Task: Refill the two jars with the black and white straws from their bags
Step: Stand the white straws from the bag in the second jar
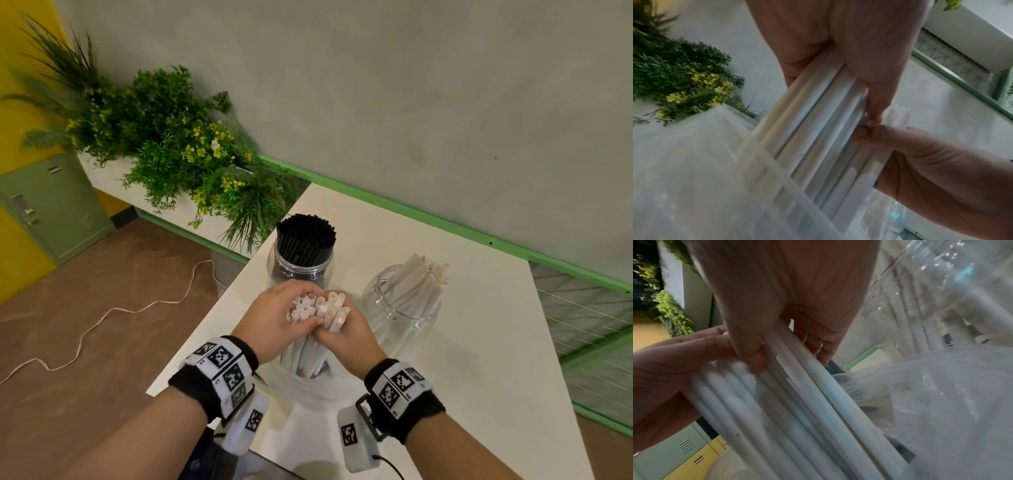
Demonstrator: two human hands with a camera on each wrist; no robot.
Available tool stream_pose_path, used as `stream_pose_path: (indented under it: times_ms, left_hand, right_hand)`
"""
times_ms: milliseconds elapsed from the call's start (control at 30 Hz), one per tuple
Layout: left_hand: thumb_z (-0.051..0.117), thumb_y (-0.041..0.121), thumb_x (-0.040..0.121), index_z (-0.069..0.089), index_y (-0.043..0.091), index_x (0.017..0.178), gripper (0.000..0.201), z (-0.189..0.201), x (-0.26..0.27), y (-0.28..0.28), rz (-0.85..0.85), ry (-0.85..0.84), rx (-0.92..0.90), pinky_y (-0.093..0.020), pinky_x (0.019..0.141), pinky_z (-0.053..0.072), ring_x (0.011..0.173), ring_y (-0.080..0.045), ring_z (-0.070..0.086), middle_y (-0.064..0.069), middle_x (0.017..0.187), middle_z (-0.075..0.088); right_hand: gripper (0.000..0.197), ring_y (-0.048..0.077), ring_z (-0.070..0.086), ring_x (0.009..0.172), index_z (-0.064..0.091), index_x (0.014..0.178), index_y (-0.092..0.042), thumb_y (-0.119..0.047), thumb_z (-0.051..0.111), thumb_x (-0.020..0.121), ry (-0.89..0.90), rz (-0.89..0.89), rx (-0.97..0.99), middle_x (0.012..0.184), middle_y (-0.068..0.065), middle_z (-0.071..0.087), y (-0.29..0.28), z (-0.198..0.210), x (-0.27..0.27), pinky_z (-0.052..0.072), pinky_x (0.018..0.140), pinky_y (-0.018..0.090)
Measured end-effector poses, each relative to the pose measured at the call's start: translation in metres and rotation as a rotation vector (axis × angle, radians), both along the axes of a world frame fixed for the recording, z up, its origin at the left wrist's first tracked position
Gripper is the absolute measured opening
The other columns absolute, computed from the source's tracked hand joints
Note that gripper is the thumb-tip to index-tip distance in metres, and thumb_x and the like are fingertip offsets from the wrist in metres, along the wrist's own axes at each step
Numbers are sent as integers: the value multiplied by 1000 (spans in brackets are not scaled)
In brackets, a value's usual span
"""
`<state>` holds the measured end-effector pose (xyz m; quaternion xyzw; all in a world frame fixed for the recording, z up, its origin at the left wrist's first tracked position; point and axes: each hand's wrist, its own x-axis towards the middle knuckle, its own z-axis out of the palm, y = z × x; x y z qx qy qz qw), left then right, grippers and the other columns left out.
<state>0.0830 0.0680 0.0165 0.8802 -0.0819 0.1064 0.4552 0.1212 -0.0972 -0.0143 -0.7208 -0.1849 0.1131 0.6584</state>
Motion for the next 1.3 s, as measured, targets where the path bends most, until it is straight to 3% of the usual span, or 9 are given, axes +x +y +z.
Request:
stream_pose_path:
  times_ms: [167,367,500,667,733,833,1000,1133,1300]
  left_hand:
    - [71,34,78,60,38,101,25,-1,1,-3,-13,-17,7,-24,87,47,97,1,57,22,101,61]
    - [57,47,81,67,29,93,24,-5,5,1,-10,-79,76,-28,81,49,89,-1,58,18,94,60]
    - [53,50,80,69,26,91,31,-5,4,3,-4,-78,90,-25,81,47,87,-2,58,15,93,60]
    - [53,49,82,68,30,90,26,-7,5,6,12,-76,116,-24,79,47,87,-1,57,16,93,59]
    - [52,49,81,68,29,90,28,-7,5,8,21,-70,120,-21,79,45,87,-1,57,16,93,59]
    - [50,51,80,68,29,90,31,-7,7,12,31,-51,124,-13,78,41,88,1,55,17,94,58]
    - [49,52,78,67,31,89,30,-7,6,15,41,-42,117,-3,77,34,90,4,54,18,94,57]
    - [46,54,77,66,31,89,33,-7,6,11,43,-32,131,-18,78,42,87,-1,56,15,96,58]
    - [43,54,76,66,31,87,34,-5,6,6,44,-28,142,-31,79,47,87,-7,57,11,95,59]
  right_hand:
    - [31,10,65,86,59,100,-8,5,69,74,27,-88,82,87,-6,69,-5,1,-7,51,76,22]
    - [22,6,62,75,58,94,-7,4,71,79,-41,-213,118,80,-3,65,-1,8,-16,49,69,17]
    - [33,4,64,84,55,108,-9,6,67,82,-53,-189,94,91,-3,67,3,12,-17,50,75,18]
    - [40,6,64,81,52,107,-22,6,67,82,-95,-276,117,90,-1,64,2,22,-16,48,72,16]
    - [44,15,66,87,50,108,-28,3,67,83,-143,-335,148,93,5,65,-5,35,-12,50,77,20]
    - [43,29,68,95,48,110,-28,5,62,85,-206,-396,228,102,14,64,-22,68,-2,54,88,38]
    - [38,34,68,95,41,108,-18,12,55,89,-362,-520,364,103,16,61,-63,142,17,55,87,37]
    - [39,33,68,98,39,112,-16,10,55,89,-448,-599,361,106,14,61,-87,165,32,53,91,47]
    - [41,29,69,97,42,109,-24,7,57,87,-424,-681,291,103,8,64,-99,155,49,50,93,54]
